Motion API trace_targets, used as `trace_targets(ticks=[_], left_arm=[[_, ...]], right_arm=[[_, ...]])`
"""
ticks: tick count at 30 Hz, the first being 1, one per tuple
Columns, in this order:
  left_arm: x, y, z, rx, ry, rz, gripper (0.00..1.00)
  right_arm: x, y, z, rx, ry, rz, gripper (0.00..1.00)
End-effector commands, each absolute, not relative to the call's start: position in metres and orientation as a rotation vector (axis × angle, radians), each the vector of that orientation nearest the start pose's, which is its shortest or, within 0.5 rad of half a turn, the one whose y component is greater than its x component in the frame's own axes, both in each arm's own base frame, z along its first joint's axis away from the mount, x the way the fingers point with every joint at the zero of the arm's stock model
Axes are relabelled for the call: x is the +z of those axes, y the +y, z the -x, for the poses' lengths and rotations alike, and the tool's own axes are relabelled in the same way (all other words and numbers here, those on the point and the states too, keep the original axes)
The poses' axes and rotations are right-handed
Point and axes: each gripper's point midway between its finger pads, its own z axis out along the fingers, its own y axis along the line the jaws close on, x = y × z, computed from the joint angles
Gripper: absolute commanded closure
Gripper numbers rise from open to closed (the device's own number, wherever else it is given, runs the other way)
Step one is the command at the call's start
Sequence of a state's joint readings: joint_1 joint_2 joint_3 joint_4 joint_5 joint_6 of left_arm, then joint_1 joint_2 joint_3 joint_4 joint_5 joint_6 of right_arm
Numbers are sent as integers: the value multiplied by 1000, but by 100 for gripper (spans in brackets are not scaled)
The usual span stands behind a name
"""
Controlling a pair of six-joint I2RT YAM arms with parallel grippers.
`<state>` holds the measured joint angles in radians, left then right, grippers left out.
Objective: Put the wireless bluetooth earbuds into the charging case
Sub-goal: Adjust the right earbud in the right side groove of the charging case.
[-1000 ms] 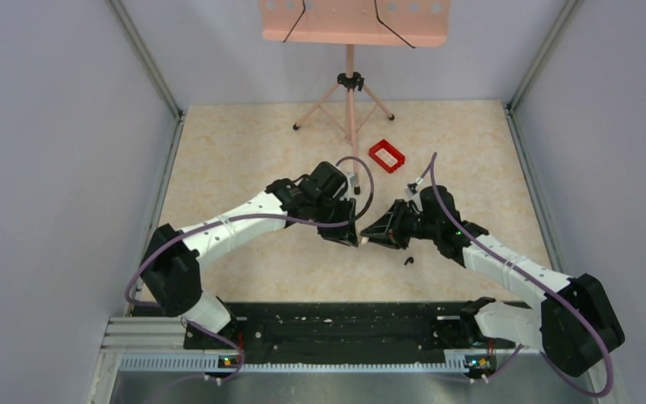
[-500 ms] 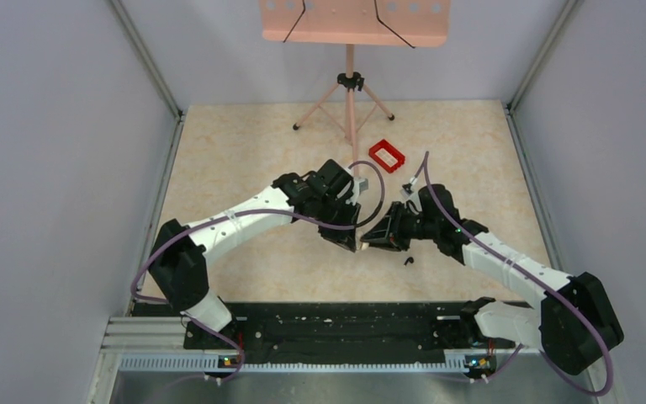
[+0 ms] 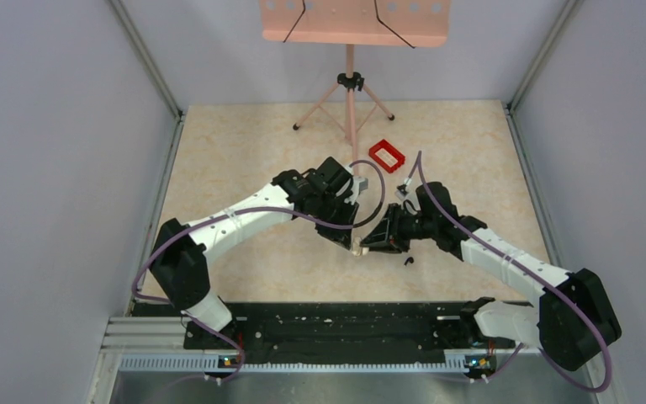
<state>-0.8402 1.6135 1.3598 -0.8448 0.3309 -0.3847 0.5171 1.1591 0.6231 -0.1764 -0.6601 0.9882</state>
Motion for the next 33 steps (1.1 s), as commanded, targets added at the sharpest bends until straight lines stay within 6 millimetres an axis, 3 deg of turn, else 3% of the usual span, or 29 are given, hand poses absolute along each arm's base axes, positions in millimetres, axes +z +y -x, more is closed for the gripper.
trace_targets(ticks=[1, 10, 14, 19, 23, 28, 33], left_arm=[[158, -319, -198, -777, 2666, -779, 78], [179, -307, -210, -689, 2592, -698, 75], [185, -303, -219, -657, 2576, -554, 72], [185, -318, -216, -795, 2571, -427, 54], [189, -321, -221, -836, 2513, -355, 48], [202, -306, -244, -749, 2365, -219, 43], [218, -293, -255, -708, 2226, -207, 39]], right_arm=[[163, 268, -181, 1511, 2534, -108, 100], [156, 266, -187, 1488, 2521, -211, 100], [152, 265, -198, 1491, 2460, -352, 100], [157, 268, -215, 1549, 2340, -486, 100], [163, 270, -229, 1542, 2297, -522, 100], [170, 274, -240, 1565, 2256, -561, 100], [175, 280, -247, 1584, 2250, -563, 100]])
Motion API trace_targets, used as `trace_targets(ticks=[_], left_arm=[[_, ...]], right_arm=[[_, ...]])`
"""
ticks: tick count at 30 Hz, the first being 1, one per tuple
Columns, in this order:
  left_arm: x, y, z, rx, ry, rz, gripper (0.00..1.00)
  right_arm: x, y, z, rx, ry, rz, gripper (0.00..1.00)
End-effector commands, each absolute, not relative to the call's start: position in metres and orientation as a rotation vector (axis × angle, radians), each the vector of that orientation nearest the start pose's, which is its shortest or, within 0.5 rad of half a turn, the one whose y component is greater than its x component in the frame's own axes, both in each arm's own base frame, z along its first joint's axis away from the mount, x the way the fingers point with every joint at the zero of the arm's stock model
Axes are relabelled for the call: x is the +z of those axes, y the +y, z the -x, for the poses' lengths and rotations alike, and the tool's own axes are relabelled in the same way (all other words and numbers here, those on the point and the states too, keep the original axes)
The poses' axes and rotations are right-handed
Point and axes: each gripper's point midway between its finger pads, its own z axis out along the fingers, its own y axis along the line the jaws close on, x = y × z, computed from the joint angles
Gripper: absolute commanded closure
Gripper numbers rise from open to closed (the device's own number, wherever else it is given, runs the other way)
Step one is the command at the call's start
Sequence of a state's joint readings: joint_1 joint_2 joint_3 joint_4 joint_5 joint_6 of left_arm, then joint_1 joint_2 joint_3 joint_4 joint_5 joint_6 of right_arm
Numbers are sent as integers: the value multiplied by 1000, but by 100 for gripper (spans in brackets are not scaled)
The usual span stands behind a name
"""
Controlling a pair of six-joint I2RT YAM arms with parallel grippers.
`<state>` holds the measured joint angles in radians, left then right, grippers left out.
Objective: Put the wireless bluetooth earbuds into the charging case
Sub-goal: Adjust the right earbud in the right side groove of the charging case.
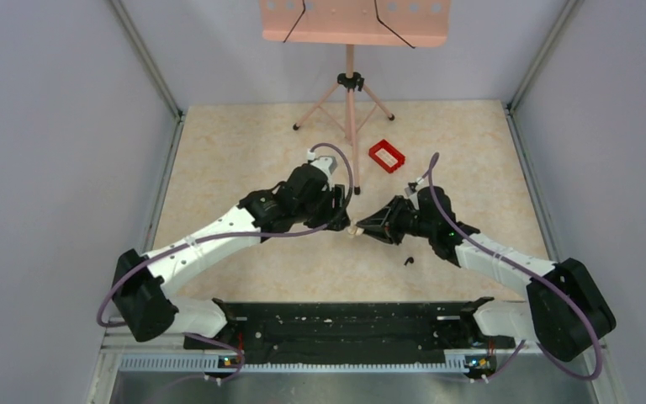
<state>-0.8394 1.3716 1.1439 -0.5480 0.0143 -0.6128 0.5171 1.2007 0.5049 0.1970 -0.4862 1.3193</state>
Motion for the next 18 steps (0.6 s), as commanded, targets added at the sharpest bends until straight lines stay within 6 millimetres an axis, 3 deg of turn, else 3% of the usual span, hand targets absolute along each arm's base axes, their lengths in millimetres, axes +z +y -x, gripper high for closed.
trace_targets(ticks=[1, 2, 4, 9, 11, 14, 18], left_arm=[[221, -291, -256, -709, 2207, -208, 39], [222, -290, -256, -711, 2197, -195, 39], [219, -285, -259, -706, 2183, -125, 29], [211, -290, -256, -750, 2212, -74, 30], [196, -278, -263, -642, 2272, -12, 31], [192, -266, -267, -490, 2354, -7, 30], [194, -285, -258, -603, 2384, -94, 30]], right_arm=[[175, 280, -248, 1581, 2253, -560, 100], [175, 281, -248, 1577, 2257, -558, 100], [174, 281, -249, 1565, 2266, -556, 100], [171, 278, -252, 1535, 2259, -571, 100], [169, 277, -255, 1521, 2253, -581, 100], [168, 277, -257, 1511, 2249, -581, 100], [167, 279, -258, 1517, 2254, -574, 100]])
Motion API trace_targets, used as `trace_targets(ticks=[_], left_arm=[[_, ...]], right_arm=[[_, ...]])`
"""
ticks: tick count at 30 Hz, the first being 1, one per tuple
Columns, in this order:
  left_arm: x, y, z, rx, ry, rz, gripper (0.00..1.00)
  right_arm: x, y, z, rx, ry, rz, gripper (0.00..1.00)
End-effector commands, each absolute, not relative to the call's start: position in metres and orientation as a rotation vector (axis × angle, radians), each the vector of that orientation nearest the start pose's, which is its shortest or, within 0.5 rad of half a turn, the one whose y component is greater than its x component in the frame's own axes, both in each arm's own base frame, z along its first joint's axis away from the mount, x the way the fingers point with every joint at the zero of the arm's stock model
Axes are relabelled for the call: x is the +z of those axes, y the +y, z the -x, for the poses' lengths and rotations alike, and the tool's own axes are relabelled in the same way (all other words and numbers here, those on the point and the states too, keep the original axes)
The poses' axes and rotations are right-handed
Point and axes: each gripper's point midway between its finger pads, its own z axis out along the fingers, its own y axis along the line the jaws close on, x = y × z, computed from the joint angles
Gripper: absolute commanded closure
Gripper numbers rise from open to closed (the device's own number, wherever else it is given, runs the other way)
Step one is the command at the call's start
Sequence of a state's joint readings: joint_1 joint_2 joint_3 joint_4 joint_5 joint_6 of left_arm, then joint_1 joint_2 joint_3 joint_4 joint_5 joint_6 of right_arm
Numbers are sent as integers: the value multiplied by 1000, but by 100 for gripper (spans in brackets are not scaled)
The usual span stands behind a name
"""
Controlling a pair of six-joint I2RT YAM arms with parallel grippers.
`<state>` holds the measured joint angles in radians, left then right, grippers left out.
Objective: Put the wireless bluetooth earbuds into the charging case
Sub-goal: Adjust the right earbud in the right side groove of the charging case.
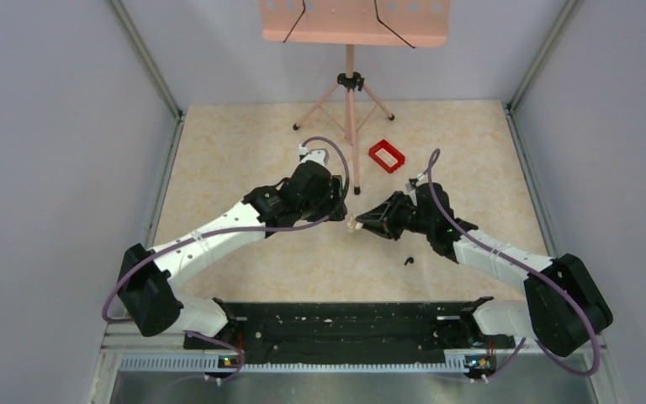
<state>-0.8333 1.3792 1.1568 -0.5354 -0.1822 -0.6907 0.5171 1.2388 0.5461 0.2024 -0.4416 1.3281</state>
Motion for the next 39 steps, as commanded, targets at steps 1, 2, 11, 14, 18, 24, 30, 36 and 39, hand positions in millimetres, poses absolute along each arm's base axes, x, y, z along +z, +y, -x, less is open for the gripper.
trace_targets(ticks=[1, 2, 11, 14, 18, 24, 30, 36, 39], left_arm=[[193, -289, -256, -638, 2381, -99, 33], [193, -292, -255, -664, 2372, -99, 35], [179, -313, -243, -777, 2467, -123, 44], [168, -316, -240, -776, 2506, -119, 46], [163, -317, -240, -778, 2514, -114, 46], [158, -315, -243, -750, 2515, -105, 53], [153, -315, -246, -730, 2518, -105, 61], [155, -316, -249, -720, 2509, -124, 65], [153, -317, -250, -716, 2513, -126, 66]], right_arm=[[167, 279, -258, 1519, 2254, -572, 100], [166, 280, -259, 1520, 2258, -566, 100], [165, 282, -260, 1522, 2258, -560, 100], [165, 281, -261, 1515, 2258, -564, 100], [164, 281, -259, 1519, 2259, -559, 100], [165, 280, -258, 1522, 2253, -556, 100], [167, 281, -257, 1526, 2259, -542, 100], [168, 282, -257, 1531, 2259, -534, 100], [168, 282, -256, 1534, 2260, -532, 100]])
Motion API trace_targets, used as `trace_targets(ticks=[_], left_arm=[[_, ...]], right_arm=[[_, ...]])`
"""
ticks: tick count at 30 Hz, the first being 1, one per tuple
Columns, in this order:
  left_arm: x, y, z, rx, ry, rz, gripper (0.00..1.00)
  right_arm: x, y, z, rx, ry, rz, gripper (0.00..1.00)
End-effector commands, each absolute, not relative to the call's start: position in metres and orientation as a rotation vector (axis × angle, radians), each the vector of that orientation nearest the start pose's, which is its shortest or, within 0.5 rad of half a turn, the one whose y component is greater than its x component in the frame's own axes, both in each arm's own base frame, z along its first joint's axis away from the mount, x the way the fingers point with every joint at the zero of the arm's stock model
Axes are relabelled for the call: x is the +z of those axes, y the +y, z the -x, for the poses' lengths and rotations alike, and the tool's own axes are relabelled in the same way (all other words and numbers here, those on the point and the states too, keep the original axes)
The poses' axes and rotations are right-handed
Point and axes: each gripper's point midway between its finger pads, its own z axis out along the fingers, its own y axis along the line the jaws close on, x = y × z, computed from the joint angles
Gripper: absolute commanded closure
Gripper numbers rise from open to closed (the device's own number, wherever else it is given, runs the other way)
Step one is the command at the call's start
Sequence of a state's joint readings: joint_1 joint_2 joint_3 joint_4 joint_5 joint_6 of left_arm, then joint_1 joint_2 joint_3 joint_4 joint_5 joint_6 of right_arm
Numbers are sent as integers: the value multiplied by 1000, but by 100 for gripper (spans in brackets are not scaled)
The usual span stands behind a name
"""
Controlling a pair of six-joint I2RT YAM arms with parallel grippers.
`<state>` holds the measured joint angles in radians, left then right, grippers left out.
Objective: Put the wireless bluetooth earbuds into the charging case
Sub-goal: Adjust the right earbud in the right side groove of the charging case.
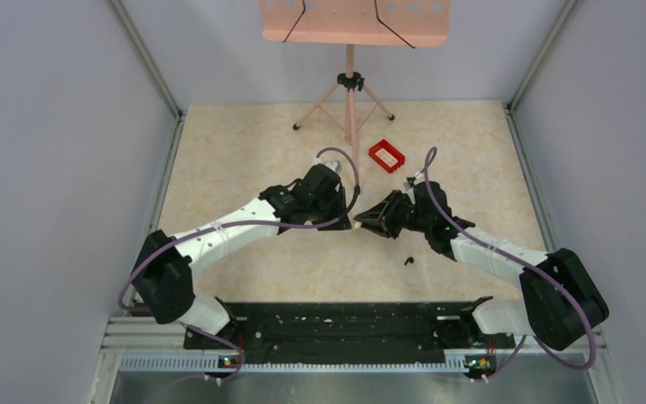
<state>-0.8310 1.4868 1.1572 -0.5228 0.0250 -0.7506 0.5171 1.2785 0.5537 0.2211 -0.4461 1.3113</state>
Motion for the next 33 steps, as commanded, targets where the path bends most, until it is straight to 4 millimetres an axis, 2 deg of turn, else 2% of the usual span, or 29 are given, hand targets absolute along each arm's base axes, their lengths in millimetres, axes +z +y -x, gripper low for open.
trace_targets(ticks=[1, 11, 19, 27, 33], left_arm=[[153, -317, -250, -715, 2513, -126, 67], [157, -321, -254, -721, 2492, -159, 76], [162, -323, -246, -736, 2486, -317, 78], [163, -328, -227, -805, 2476, -593, 78], [165, -331, -217, -856, 2465, -702, 77]], right_arm=[[168, 282, -256, 1535, 2258, -532, 100], [169, 281, -255, 1537, 2260, -527, 100], [173, 284, -251, 1569, 2261, -489, 100], [171, 287, -228, 1611, 2339, -327, 100], [166, 283, -213, 1606, 2374, -255, 100]])
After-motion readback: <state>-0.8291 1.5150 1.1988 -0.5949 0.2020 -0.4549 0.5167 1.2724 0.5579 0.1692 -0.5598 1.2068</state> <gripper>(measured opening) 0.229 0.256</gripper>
